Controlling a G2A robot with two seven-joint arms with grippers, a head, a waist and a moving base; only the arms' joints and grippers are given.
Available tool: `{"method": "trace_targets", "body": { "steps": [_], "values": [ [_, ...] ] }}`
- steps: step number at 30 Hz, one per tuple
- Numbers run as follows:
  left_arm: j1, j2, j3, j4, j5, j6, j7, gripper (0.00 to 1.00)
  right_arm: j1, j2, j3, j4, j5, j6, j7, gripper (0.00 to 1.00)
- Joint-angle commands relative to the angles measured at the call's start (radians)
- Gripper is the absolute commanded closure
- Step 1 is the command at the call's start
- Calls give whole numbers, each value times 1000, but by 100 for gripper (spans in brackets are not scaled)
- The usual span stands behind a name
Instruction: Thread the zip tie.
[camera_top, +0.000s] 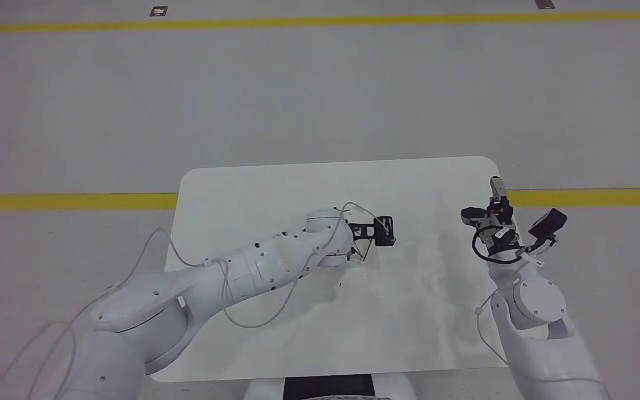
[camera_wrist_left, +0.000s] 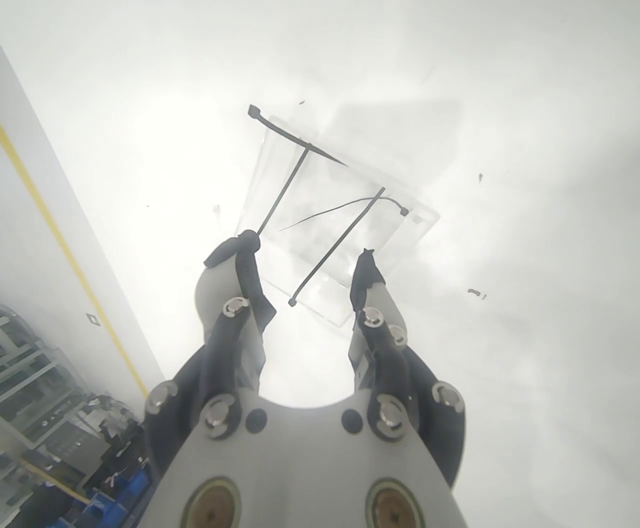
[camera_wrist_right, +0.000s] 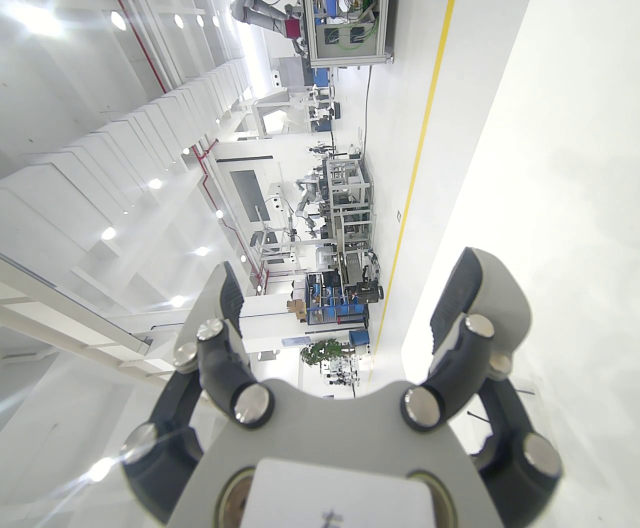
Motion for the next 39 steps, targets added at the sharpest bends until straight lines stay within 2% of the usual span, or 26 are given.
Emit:
{"method": "trace_targets", "body": {
  "steps": [1, 6, 12, 19, 31, 39],
  "values": [
    [1, -2, 0, 1, 3, 0, -2, 60, 0, 0, 0, 0, 0, 0, 0, 0],
    [5, -8, 0, 5, 12, 0, -10, 64, 0, 0, 0, 0, 0, 0, 0, 0],
    [8, -19, 0, 8, 21, 0, -39, 60, 0, 0, 0, 0, 0, 0, 0, 0],
    [12, -24, 0, 8, 31, 0, -1, 58, 0, 0, 0, 0, 0, 0, 0, 0],
    [29, -31, 0, 15, 58, 0, 10, 59, 0, 0, 0, 0, 0, 0, 0, 0],
    [33, -40, 0, 29, 65, 0, 18, 63, 0, 0, 0, 0, 0, 0, 0, 0]
  ]
}}
